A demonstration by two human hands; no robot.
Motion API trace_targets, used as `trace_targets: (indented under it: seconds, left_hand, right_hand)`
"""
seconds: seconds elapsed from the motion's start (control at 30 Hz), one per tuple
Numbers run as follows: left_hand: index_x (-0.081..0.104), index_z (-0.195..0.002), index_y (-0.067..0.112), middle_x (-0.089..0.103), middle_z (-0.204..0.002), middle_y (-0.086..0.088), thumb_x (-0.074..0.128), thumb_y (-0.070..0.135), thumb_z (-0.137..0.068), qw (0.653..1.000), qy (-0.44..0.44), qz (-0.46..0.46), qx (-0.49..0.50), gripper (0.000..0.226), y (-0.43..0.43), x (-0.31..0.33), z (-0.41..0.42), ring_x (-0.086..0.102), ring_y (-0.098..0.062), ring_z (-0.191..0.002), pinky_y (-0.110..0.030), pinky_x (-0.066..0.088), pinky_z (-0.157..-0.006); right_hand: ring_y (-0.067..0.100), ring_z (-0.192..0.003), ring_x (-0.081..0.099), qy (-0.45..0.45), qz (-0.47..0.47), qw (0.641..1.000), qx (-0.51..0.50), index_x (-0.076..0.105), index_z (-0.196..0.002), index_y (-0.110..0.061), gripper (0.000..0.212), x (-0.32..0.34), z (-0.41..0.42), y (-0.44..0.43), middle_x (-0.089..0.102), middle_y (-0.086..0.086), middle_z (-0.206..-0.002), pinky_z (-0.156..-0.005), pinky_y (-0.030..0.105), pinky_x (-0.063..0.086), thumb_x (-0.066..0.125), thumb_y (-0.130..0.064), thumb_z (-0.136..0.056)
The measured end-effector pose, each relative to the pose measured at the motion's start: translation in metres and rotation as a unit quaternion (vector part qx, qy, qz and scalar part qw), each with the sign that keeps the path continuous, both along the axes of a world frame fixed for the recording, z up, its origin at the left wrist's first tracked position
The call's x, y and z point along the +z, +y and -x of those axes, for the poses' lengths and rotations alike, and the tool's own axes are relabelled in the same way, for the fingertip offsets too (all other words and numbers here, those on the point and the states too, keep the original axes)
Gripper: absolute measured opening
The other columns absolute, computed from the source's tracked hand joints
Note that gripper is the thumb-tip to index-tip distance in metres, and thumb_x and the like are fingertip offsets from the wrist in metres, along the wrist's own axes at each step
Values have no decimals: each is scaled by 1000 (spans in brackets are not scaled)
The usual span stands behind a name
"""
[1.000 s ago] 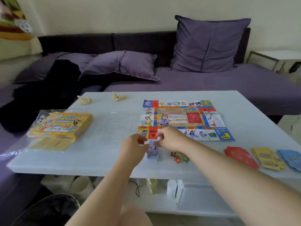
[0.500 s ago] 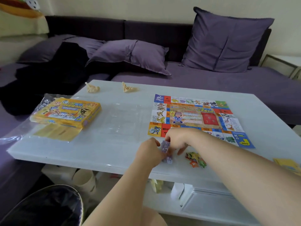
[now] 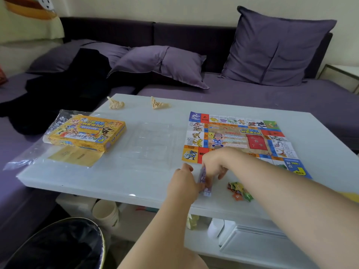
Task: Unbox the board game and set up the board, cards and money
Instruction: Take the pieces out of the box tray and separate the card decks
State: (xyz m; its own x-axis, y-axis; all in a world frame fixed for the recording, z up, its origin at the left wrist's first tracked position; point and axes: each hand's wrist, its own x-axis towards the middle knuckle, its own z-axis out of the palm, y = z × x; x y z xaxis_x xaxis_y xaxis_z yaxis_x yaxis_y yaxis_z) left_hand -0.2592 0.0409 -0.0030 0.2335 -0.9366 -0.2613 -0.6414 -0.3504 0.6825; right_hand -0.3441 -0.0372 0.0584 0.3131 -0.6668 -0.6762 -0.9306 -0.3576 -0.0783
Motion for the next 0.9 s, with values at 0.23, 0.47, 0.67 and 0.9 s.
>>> trace_targets:
  seconds: [0.23,0.47,0.67,0.9]
  left_hand:
    - [44,-133,18,50,-129,-4,69,36,-83,1000,13,9,-6,59,-1,-6,-1,55,-21,-110,-34,48,-91]
    - [49,-129,23,56,-120,6,68,22,-75,971,203,94,-82,58,4,30,11,56,-14,-108,-32,48,-91]
    - [56,-110,16,71,-98,1,47,-2,-91,883,411,-41,-225,28,3,78,41,68,-12,-81,-26,55,-76]
    - [61,-111,14,68,-107,-6,57,14,-77,813,479,-106,-314,34,-8,93,82,69,-21,-94,-31,57,-77]
  right_hand:
    - [15,-60,43,-78,29,996,46,59,-82,-8,20,-2,21,6,50,3,-73,-49,22,34,70,-25,-83]
    - [10,-66,50,-244,87,965,31,55,-91,-24,24,29,64,22,60,-7,-80,-58,25,38,75,-25,-79]
    - [5,-61,59,-325,103,940,33,55,-84,-27,27,72,109,38,71,-2,-79,-61,26,47,75,-10,-77]
    - [11,-62,61,-355,107,929,-13,60,-89,-17,28,90,169,51,72,1,-77,-64,31,51,78,-5,-72]
